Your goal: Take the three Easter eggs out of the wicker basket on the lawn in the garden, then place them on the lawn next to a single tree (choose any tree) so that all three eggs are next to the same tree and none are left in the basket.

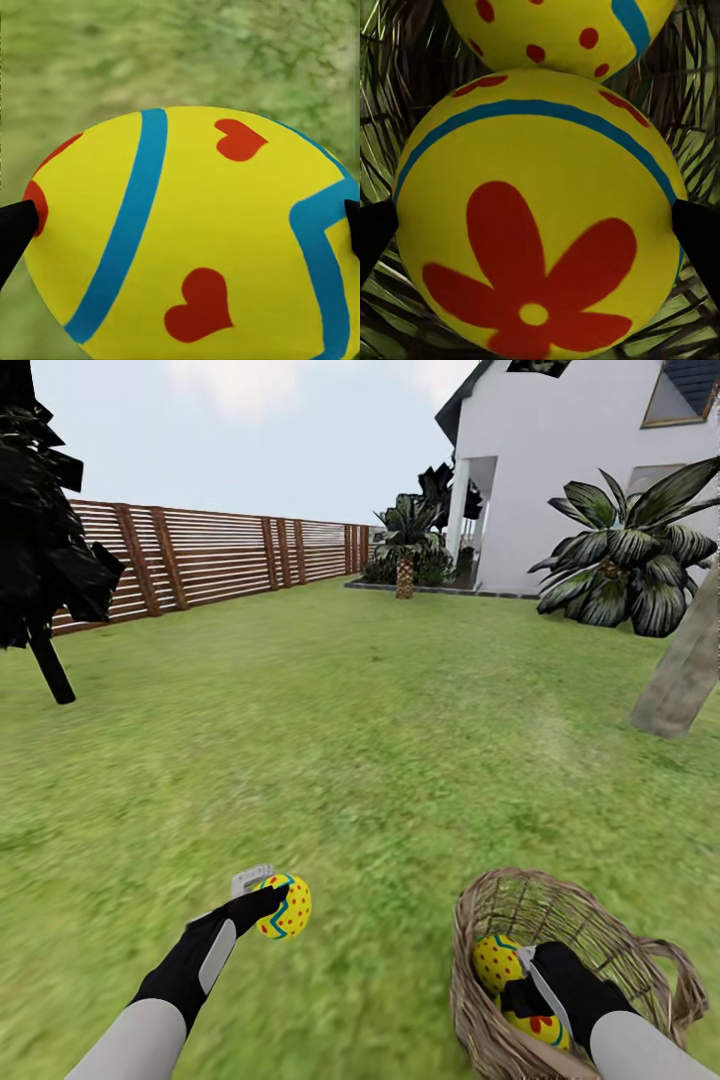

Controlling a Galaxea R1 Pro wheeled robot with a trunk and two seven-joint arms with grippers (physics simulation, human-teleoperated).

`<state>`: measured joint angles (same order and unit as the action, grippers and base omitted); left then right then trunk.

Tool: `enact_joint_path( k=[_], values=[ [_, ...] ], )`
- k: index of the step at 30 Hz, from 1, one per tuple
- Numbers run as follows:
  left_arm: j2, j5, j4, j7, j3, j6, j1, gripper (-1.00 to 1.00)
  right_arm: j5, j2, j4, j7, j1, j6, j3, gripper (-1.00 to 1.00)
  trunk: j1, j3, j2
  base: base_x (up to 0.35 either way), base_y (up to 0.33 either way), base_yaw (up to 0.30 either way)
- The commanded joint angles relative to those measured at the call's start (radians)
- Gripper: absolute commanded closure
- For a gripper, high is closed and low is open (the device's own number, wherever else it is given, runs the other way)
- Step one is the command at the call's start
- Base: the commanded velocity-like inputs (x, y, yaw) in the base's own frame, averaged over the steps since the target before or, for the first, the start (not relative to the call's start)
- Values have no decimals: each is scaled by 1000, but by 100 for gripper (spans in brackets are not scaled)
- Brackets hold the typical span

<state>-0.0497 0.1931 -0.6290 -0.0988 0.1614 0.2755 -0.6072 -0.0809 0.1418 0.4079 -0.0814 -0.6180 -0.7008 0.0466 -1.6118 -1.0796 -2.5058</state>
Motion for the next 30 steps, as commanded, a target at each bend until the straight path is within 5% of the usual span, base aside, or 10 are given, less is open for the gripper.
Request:
enact_joint_path(
  k=[1,26,30],
  values=[
    [-1,6,-1,-5,7,8,0,100,-10,1,3,-9,0,-3,6,100,1,3,0,0,0,0],
    [-4,6,0,-4,6,10,0,100,-8,2,49,-11,0,1,9,100,12,100,6,0,0,0],
    [-4,5,5,-4,6,10,-1,100,-8,2,49,-11,0,1,10,100,27,112,34,0,0,0]
  ],
)
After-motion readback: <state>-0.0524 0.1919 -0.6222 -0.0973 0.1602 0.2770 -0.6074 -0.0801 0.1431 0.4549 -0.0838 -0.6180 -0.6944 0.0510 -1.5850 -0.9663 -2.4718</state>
